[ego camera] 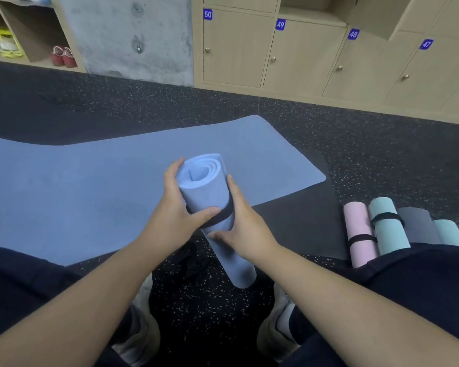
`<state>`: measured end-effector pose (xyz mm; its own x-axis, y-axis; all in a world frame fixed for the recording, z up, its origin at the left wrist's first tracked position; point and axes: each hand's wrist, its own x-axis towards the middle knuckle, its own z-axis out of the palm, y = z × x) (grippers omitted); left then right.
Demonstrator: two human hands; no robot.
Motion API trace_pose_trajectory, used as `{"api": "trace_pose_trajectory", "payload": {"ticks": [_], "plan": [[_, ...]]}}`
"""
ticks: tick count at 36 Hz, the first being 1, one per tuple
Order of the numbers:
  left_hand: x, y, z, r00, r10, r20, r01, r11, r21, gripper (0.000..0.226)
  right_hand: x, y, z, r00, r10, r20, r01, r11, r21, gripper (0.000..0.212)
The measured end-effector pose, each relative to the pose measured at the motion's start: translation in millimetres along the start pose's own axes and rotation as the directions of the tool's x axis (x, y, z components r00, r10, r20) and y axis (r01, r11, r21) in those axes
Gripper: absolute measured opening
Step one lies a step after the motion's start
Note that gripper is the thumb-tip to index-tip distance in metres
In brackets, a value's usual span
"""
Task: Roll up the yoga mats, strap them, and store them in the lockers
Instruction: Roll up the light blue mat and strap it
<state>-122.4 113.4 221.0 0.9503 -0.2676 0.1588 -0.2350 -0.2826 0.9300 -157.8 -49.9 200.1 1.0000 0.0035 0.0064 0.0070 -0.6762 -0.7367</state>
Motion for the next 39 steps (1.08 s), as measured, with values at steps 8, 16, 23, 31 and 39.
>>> {"api": "trace_pose_trajectory", "payload": {"ticks": [8, 16, 23, 31, 39], "plan": [[-0.2, -19.6, 0.9, 0.997, 0.059, 0.046, -0.063, 0.993, 0.096, 0.074, -2.2, 14.5, 17.0, 0.997, 0.022, 0.075, -0.022, 1.000, -0.004, 0.114], [4.6, -19.6, 0.3, 0.999, 0.005, 0.038, -0.008, 0.995, 0.099, 0.057, -1.7, 14.8, 0.6, 0.999, 0.007, 0.053, 0.002, 0.987, -0.161, 0.093], [7.4, -17.4, -1.7, 0.998, 0.003, 0.068, -0.011, 0.992, 0.124, 0.057, 2.3, 21.7, -7.6, 0.982, -0.188, -0.018, 0.172, 0.928, -0.329, 0.080], [3.1, -10.5, -4.4, 0.987, 0.000, 0.163, -0.019, 0.993, 0.114, 0.056, 4.0, 25.5, -33.2, 0.977, -0.180, 0.112, 0.206, 0.936, -0.287, 0.049], [3.1, -10.7, -4.7, 0.985, 0.007, 0.172, -0.029, 0.992, 0.127, 0.055, 6.9, 31.0, -32.5, 0.982, -0.144, 0.122, 0.174, 0.942, -0.288, 0.033]]}}
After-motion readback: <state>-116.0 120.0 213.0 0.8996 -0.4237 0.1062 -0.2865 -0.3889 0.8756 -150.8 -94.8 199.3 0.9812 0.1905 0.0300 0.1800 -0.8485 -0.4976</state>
